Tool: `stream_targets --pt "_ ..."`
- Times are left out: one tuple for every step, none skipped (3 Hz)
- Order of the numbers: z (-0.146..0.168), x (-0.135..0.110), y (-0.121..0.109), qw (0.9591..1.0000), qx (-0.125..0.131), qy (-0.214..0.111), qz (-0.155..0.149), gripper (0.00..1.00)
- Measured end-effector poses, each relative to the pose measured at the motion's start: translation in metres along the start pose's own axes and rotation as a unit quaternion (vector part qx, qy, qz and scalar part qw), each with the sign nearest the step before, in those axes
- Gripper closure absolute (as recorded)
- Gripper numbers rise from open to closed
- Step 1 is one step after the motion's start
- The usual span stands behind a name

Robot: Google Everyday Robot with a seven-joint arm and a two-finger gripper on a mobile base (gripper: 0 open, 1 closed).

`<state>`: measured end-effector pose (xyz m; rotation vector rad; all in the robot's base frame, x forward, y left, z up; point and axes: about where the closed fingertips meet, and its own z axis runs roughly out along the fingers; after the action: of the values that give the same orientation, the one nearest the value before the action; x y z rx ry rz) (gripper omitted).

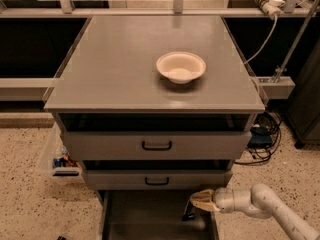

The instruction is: Pick rxbar chocolate from bottom drawer and place on counter

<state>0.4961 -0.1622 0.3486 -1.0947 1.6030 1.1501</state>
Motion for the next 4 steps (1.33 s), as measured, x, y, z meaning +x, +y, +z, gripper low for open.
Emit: stream_targets --pt "0.000 0.000 0.000 1.0000 0.000 0.000 0.000 1.00" --pt "0.000 -0.014 0.012 0.9999 -0.008 0.008 -0.003 1.00" --pt "-0.016 -0.060 0.033 0.9993 0.008 0.033 -0.019 1.00" --pt "-0.023 -0.131 0.072 0.9962 0.013 0.059 -0.062 1.00"
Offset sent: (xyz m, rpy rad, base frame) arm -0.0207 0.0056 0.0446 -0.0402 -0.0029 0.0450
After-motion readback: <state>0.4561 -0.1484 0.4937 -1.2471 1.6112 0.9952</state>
